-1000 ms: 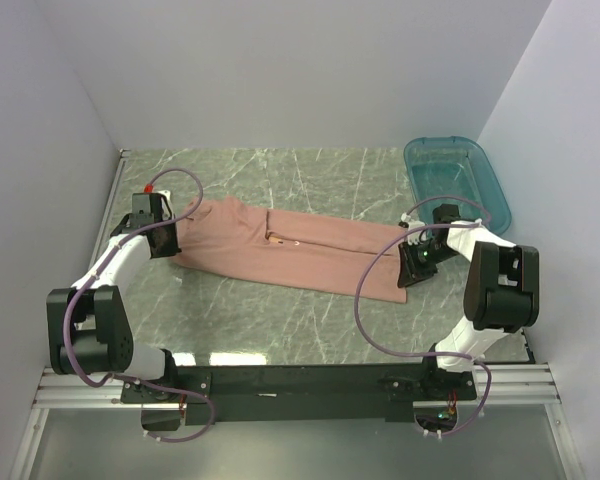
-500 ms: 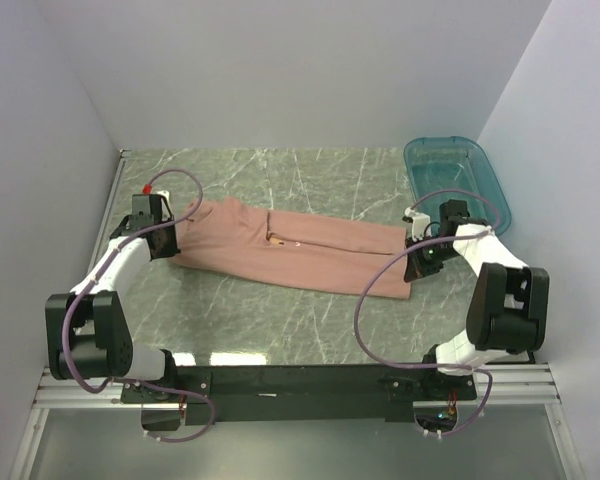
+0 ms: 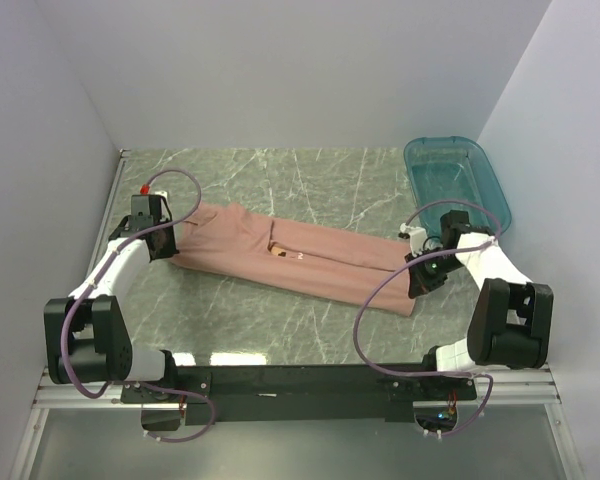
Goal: Fold and stack the t-shirts
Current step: Fold the tshirt
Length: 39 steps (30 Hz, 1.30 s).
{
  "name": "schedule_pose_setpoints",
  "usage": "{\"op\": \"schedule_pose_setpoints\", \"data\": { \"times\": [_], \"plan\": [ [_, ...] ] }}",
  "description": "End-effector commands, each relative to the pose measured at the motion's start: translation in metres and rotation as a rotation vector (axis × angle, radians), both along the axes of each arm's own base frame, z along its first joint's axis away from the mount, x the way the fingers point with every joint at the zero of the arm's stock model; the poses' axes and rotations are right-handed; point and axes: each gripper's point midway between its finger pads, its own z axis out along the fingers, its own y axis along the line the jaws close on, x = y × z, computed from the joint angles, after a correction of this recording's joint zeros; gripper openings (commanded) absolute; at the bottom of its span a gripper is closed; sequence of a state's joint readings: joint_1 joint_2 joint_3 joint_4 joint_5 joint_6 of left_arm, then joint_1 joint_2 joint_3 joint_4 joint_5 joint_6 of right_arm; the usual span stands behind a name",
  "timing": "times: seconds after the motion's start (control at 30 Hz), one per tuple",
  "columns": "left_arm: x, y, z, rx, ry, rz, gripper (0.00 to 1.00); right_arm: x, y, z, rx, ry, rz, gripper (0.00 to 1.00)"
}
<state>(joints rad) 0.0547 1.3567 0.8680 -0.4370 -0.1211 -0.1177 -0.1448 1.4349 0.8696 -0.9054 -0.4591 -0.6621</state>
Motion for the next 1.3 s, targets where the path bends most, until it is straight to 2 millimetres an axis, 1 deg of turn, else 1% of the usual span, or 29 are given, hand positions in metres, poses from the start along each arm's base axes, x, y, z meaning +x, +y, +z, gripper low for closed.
{"op": "schedule_pose_setpoints", "data": {
  "times": [0.0, 0.27, 0.33, 0.37, 0.4, 0.43, 0.47, 0.53, 0.57, 0.63, 0.67, 0.7, 0.73, 0.77, 0.8, 0.83, 0.87, 0.9, 0.93, 0.97, 1.0, 1.03, 1.07, 1.1, 1.13, 1.17, 1.2, 1.23, 1.27],
  "plan": [
    [0.002, 0.007, 0.009, 0.034, -0.016, 0.027, 0.0, -0.02, -0.004, 0.007, -0.009, 0.021, 0.082, 0.0],
    [-0.005, 0.002, 0.006, 0.03, 0.022, 0.018, 0.01, -0.051, -0.005, -0.004, 0.004, 0.135, 0.191, 0.0],
    [-0.006, 0.002, 0.008, 0.035, 0.02, 0.025, 0.01, -0.054, -0.006, -0.006, 0.0, 0.144, 0.206, 0.04],
    [-0.006, 0.001, 0.011, 0.035, 0.01, 0.024, 0.06, -0.053, -0.008, -0.006, -0.009, 0.135, 0.203, 0.08],
    [-0.007, 0.001, 0.014, 0.033, 0.006, 0.031, 0.1, -0.052, -0.008, -0.005, -0.013, 0.126, 0.203, 0.15],
    [-0.007, 0.002, 0.017, 0.037, -0.004, 0.038, 0.16, -0.048, -0.008, -0.002, -0.018, 0.11, 0.189, 0.24],
    [-0.007, 0.002, 0.026, 0.033, -0.031, 0.046, 0.29, -0.04, -0.01, 0.002, -0.033, 0.068, 0.174, 0.33],
    [-0.007, 0.002, 0.038, 0.034, -0.063, 0.048, 0.37, -0.026, -0.012, 0.014, -0.051, 0.001, 0.144, 0.37],
    [-0.007, 0.003, 0.049, 0.038, -0.099, 0.05, 0.4, -0.02, -0.012, 0.018, -0.053, -0.022, 0.141, 0.38],
    [-0.004, 0.003, 0.062, 0.04, -0.144, 0.045, 0.43, -0.008, -0.011, 0.028, -0.052, -0.067, 0.123, 0.4],
    [-0.002, 0.0, 0.071, 0.028, -0.18, 0.032, 0.46, -0.002, -0.008, 0.032, -0.032, -0.09, 0.119, 0.4],
    [0.0, -0.001, 0.075, 0.021, -0.2, 0.027, 0.49, 0.003, -0.005, 0.036, -0.016, -0.11, 0.11, 0.41],
    [0.008, -0.003, 0.083, 0.011, -0.243, 0.017, 0.52, 0.009, -0.003, 0.037, -0.002, -0.133, 0.106, 0.41],
    [0.014, -0.01, 0.083, -0.016, -0.252, -0.007, 0.54, 0.014, 0.006, 0.041, 0.048, -0.152, 0.106, 0.41],
    [0.022, -0.014, 0.087, -0.032, -0.266, -0.021, 0.57, 0.019, 0.01, 0.046, 0.073, -0.17, 0.103, 0.41],
    [0.027, -0.017, 0.087, -0.051, -0.266, -0.033, 0.57, 0.022, 0.015, 0.049, 0.103, -0.187, 0.11, 0.41],
    [0.036, -0.025, 0.077, -0.094, -0.232, -0.058, 0.57, 0.026, 0.022, 0.053, 0.142, -0.204, 0.118, 0.41],
    [0.046, -0.027, 0.085, -0.107, -0.243, -0.06, 0.57, 0.031, 0.024, 0.057, 0.155, -0.22, 0.109, 0.41],
    [0.052, -0.03, 0.083, -0.125, -0.232, -0.065, 0.56, 0.038, 0.026, 0.058, 0.163, -0.243, 0.111, 0.41],
    [0.06, -0.033, 0.071, -0.147, -0.199, -0.056, 0.55, 0.042, 0.027, 0.06, 0.169, -0.254, 0.118, 0.41],
    [0.069, -0.037, 0.074, -0.172, -0.208, -0.066, 0.54, 0.048, 0.027, 0.063, 0.17, -0.263, 0.092, 0.41],
    [0.075, -0.038, 0.071, -0.185, -0.207, -0.061, 0.54, 0.059, 0.025, 0.063, 0.162, -0.287, 0.079, 0.41],
    [0.081, -0.04, 0.059, -0.206, -0.182, -0.049, 0.54, 0.064, 0.024, 0.063, 0.158, -0.296, 0.069, 0.41],
    [0.091, -0.044, 0.061, -0.226, -0.203, -0.062, 0.54, 0.069, 0.024, 0.065, 0.157, -0.303, 0.049, 0.41],
    [0.096, -0.046, 0.057, -0.24, -0.199, -0.057, 0.52, 0.079, 0.021, 0.066, 0.145, -0.333, 0.035, 0.41],
    [0.101, -0.049, 0.041, -0.261, -0.162, -0.052, 0.51, 0.084, 0.02, 0.066, 0.14, -0.339, 0.022, 0.41],
    [0.111, -0.051, 0.045, -0.277, -0.175, -0.064, 0.5, 0.089, 0.019, 0.068, 0.139, -0.343, 0.0, 0.41],
    [0.116, -0.054, 0.042, -0.293, -0.168, -0.07, 0.47, 0.095, 0.019, 0.068, 0.133, -0.354, -0.007, 0.41],
    [0.125, -0.057, 0.036, -0.31, -0.155, -0.068, 0.45, 0.097, 0.017, 0.069, 0.127, -0.358, -0.016, 0.41]
  ]
}}
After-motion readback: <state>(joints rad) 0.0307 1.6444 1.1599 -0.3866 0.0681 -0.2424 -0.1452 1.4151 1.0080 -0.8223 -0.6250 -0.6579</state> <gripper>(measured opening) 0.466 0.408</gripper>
